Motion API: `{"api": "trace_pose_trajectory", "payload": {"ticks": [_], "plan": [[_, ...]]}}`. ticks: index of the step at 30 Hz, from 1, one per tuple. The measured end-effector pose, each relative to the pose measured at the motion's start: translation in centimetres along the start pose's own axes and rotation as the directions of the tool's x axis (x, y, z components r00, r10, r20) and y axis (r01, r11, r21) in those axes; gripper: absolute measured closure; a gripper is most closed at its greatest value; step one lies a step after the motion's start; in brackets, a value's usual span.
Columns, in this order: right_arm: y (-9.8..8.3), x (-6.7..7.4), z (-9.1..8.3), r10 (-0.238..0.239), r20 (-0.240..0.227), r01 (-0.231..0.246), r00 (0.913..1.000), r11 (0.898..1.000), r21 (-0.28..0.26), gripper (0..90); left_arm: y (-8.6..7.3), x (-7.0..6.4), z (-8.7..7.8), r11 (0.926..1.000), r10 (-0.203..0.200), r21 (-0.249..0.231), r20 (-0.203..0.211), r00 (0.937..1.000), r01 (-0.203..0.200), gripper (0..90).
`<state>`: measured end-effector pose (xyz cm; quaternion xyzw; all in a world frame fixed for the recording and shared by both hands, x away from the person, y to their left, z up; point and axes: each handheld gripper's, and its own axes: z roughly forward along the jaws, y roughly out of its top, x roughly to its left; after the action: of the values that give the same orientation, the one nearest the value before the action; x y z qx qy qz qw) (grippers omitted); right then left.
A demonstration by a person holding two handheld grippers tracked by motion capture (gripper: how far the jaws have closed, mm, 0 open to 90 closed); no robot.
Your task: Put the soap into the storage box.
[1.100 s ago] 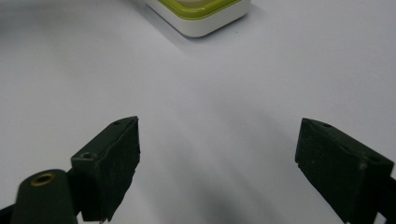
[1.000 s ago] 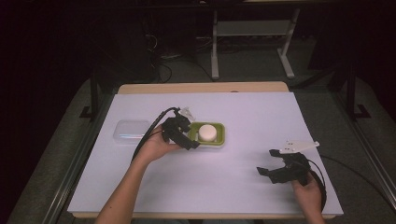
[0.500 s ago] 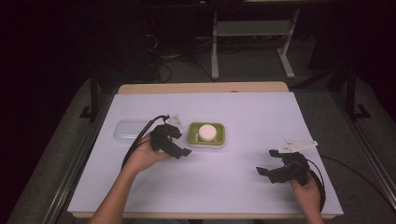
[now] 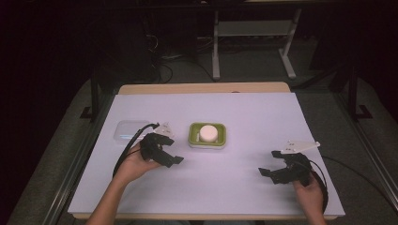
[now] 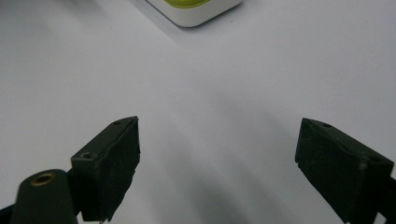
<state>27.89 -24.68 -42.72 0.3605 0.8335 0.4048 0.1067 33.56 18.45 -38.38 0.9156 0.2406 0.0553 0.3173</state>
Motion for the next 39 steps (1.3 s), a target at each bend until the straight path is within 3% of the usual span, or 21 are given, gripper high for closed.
{"api": "trace_pose_trajectory", "payload": {"ticks": [6, 22, 27, 34, 39], "plan": [[-0.1, -0.1, 0.1, 0.000, 0.003, 0.000, 1.0000, 1.000, 0.005, 13.2, -1.3, -0.2, -0.4, 1.0000, 0.004, -0.007, -0.012, 0.9999, -0.004, 19.9], [-0.9, -0.4, -0.4, 0.011, 0.006, -0.011, 0.9999, 1.000, 0.010, 13.2, -5.9, -0.3, -1.6, 0.9984, -0.053, -0.022, -0.031, 0.9981, 0.053, 19.2], [-0.9, -0.4, -0.4, 0.011, 0.010, -0.011, 0.9999, 1.000, 0.011, 13.2, -6.8, -0.3, -2.0, 0.9984, -0.051, -0.029, -0.043, 0.9978, 0.049, 18.8], [-1.0, -0.4, -0.4, 0.014, 0.015, -0.014, 0.9998, 1.000, 0.013, 13.2, -7.9, -0.9, -2.3, 0.9980, -0.053, -0.037, -0.053, 0.9972, 0.051, 18.2], [-1.1, -0.3, -0.3, 0.019, 0.011, -0.019, 0.9998, 1.000, 0.019, 13.2, -9.8, -1.9, -2.5, 0.9968, -0.051, -0.064, -0.053, 0.9973, 0.047, 18.3]]}}
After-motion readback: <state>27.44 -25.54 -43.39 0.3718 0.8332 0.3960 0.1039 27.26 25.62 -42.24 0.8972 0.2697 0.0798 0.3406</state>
